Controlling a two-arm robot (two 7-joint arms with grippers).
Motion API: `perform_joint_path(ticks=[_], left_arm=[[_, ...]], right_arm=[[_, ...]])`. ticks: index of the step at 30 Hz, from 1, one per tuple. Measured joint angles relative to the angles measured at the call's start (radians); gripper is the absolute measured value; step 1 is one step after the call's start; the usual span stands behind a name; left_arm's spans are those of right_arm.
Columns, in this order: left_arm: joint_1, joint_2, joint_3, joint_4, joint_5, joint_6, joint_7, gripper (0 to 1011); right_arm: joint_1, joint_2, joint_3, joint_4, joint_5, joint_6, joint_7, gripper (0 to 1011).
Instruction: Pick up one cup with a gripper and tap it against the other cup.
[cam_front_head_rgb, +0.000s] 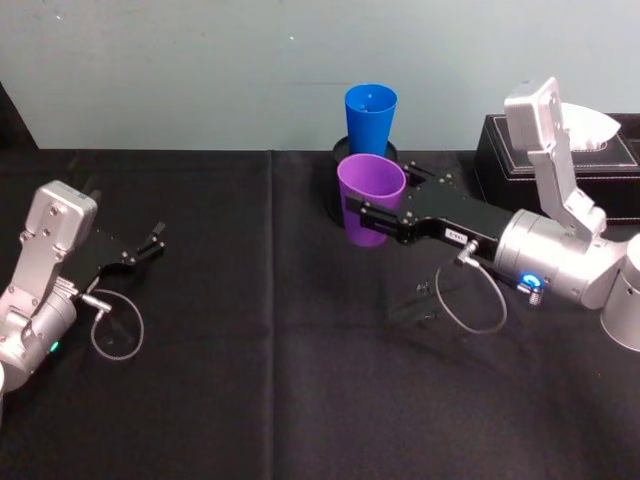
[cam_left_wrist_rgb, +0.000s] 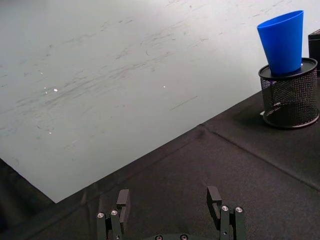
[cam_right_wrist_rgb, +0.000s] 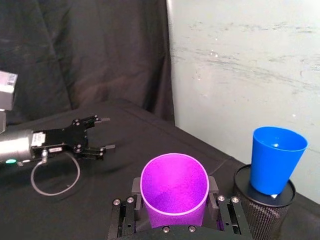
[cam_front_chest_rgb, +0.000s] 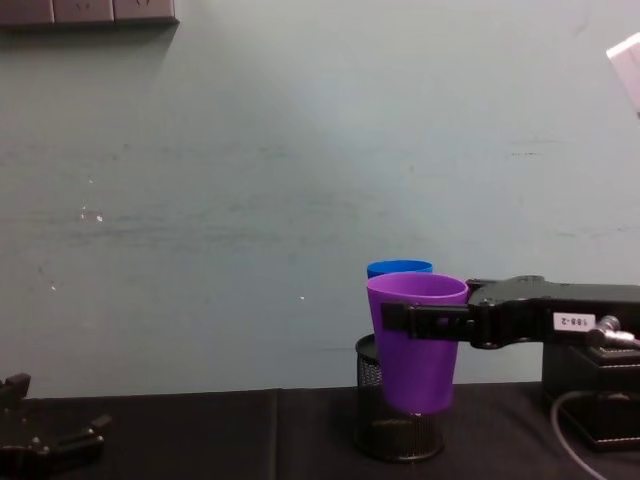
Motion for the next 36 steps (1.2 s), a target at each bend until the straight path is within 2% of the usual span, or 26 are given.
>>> perform_joint_path(ticks=[6,15,19,36], left_arm=[[0.000,0.000,0.000,0.000,0.000,0.000,0.000,1005],[0.000,0.000,0.000,0.000,0.000,0.000,0.000,1005],[0.000,0.000,0.000,0.000,0.000,0.000,0.000,1005],[0.000,0.000,0.000,0.000,0.000,0.000,0.000,1005]], right_arm=[[0.039,-0.029,-0.008,0.053,-0.002,-0.001,-0.005,741],[0.119,-0.101,-0.034,0.196,-0.035,-0.019,-0.016,741],[0.141,-0.122,-0.036,0.239,-0.049,-0.030,-0.022,741],[0.190,-0.185,-0.003,0.340,-0.081,-0.055,-0.048,741]])
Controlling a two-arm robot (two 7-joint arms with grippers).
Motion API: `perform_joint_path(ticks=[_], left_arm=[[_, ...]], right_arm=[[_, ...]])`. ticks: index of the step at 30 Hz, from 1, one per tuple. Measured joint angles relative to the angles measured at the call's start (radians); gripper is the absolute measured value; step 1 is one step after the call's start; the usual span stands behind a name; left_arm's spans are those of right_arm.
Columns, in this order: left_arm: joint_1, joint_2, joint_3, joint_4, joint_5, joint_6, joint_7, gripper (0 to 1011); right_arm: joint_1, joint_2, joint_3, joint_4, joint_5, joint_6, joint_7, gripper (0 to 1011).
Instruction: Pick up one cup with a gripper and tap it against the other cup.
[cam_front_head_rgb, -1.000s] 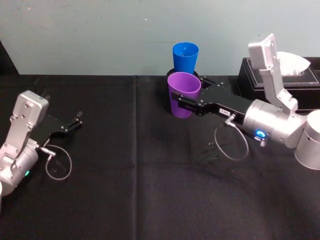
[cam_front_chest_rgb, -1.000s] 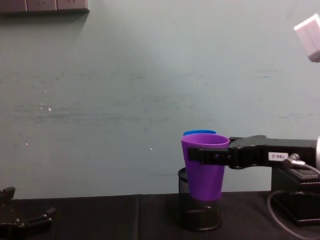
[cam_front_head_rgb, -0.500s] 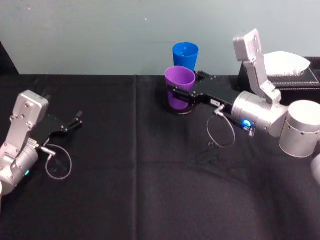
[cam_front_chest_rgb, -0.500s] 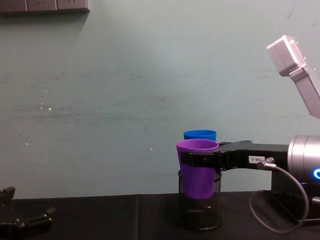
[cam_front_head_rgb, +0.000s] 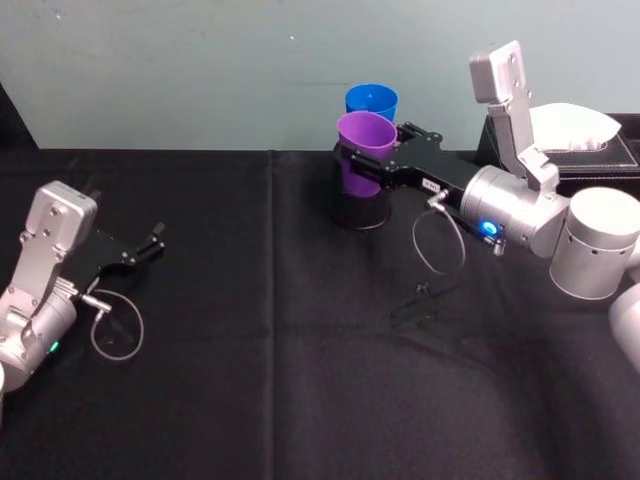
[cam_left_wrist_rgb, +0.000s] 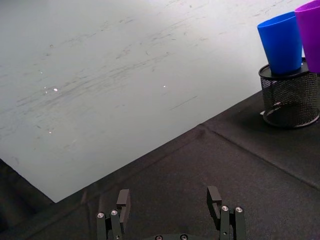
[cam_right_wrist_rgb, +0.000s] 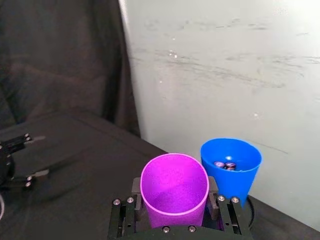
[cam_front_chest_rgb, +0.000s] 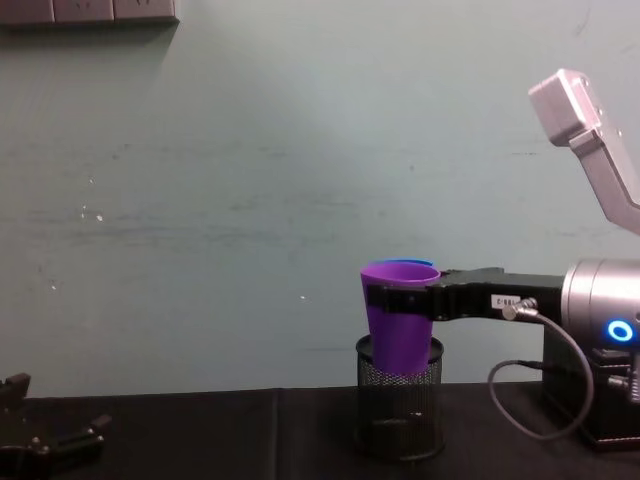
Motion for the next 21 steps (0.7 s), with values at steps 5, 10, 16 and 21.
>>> perform_joint_path(ticks=[5,10,16,21], left_arm=[[0.000,0.000,0.000,0.000,0.000,0.000,0.000,1005],[0.000,0.000,0.000,0.000,0.000,0.000,0.000,1005],[0.000,0.000,0.000,0.000,0.000,0.000,0.000,1005],[0.000,0.000,0.000,0.000,0.000,0.000,0.000,1005]], right_arm=[[0.012,-0.016,0.010,0.018,-0.008,0.005,-0.016,741],[0.025,-0.033,0.017,0.039,-0.019,0.015,-0.028,741],[0.042,-0.052,0.023,0.071,-0.035,0.016,-0.040,741],[0.056,-0.071,0.034,0.098,-0.046,0.014,-0.056,741]])
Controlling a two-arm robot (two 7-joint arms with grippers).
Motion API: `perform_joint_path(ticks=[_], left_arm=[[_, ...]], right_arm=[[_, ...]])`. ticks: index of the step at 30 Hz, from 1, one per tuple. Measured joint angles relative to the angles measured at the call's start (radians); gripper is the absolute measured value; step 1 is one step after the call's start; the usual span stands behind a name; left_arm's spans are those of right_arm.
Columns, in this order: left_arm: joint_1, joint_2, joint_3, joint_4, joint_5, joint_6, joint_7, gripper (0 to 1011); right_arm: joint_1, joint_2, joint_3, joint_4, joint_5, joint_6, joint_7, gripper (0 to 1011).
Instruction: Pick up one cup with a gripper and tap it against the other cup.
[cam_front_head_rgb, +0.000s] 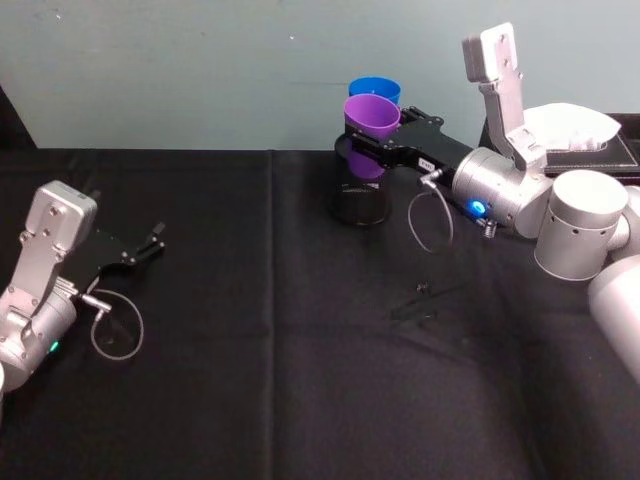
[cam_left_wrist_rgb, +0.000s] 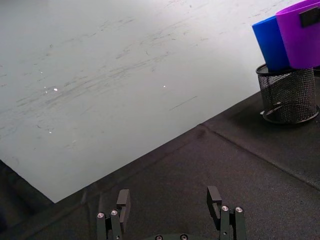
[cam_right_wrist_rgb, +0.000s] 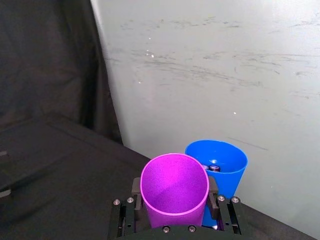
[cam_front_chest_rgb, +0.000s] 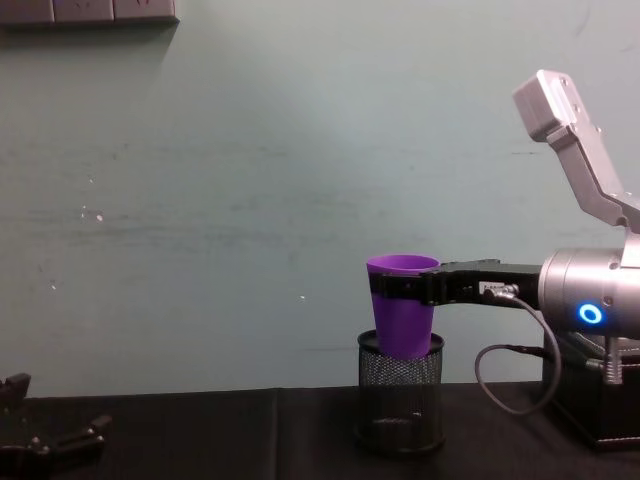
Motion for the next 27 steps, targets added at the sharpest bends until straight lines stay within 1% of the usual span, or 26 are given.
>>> perform_joint_path(ticks=[5,10,16,27], left_arm=[[0.000,0.000,0.000,0.000,0.000,0.000,0.000,1005],[0.000,0.000,0.000,0.000,0.000,0.000,0.000,1005],[0.000,0.000,0.000,0.000,0.000,0.000,0.000,1005],[0.000,0.000,0.000,0.000,0.000,0.000,0.000,1005]], right_arm=[[0.014,-0.020,0.009,0.030,-0.008,-0.008,-0.004,741],[0.020,-0.033,0.018,0.041,-0.013,-0.017,-0.003,741],[0.019,-0.036,0.025,0.041,-0.014,-0.017,0.006,741],[0.019,-0.035,0.023,0.040,-0.013,-0.017,0.006,741]])
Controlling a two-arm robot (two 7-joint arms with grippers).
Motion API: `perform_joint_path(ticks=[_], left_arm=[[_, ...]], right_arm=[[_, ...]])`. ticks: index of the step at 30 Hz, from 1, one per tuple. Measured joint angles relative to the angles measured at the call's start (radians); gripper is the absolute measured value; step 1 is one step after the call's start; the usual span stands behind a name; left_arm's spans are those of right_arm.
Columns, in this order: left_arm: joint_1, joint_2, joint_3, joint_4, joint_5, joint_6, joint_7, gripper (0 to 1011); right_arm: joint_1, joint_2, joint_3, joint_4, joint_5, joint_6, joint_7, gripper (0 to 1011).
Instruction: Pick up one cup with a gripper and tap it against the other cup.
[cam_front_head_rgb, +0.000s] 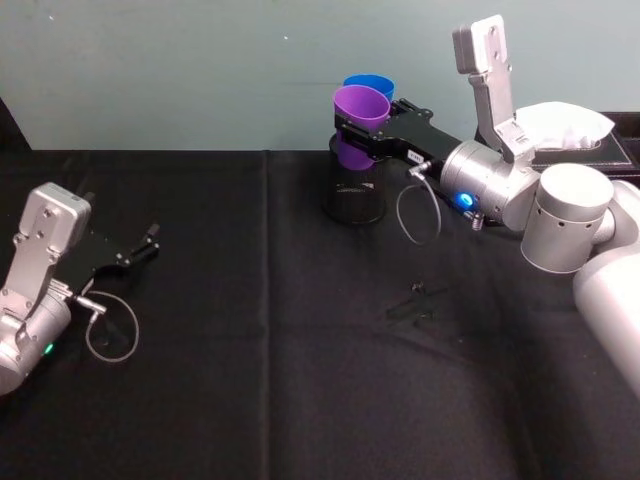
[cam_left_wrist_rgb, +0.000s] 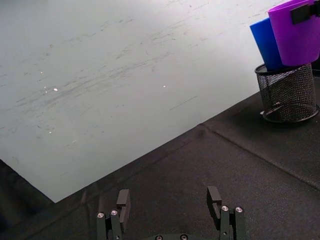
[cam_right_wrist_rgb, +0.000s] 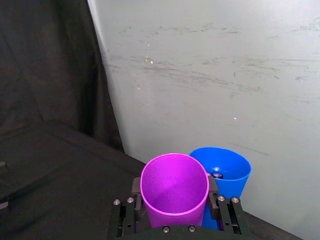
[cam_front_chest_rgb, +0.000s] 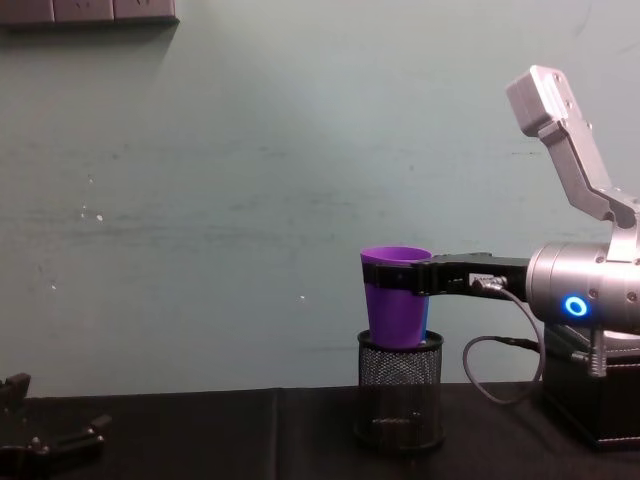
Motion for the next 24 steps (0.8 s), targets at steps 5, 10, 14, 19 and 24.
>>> perform_joint_path(ticks=[5,10,14,19,24], left_arm=[[0.000,0.000,0.000,0.000,0.000,0.000,0.000,1005],[0.000,0.000,0.000,0.000,0.000,0.000,0.000,1005],[0.000,0.000,0.000,0.000,0.000,0.000,0.000,1005],[0.000,0.000,0.000,0.000,0.000,0.000,0.000,1005],[0.000,0.000,0.000,0.000,0.000,0.000,0.000,1005]], right_arm=[[0.000,0.000,0.000,0.000,0.000,0.000,0.000,741],[-0.001,0.001,-0.001,-0.001,0.000,0.000,-0.001,741],[-0.001,0.001,-0.001,-0.001,0.000,0.000,-0.001,741],[-0.001,0.001,-0.002,-0.001,0.000,0.000,-0.001,741],[-0.001,0.001,-0.002,-0.001,0.000,0.000,-0.001,741]])
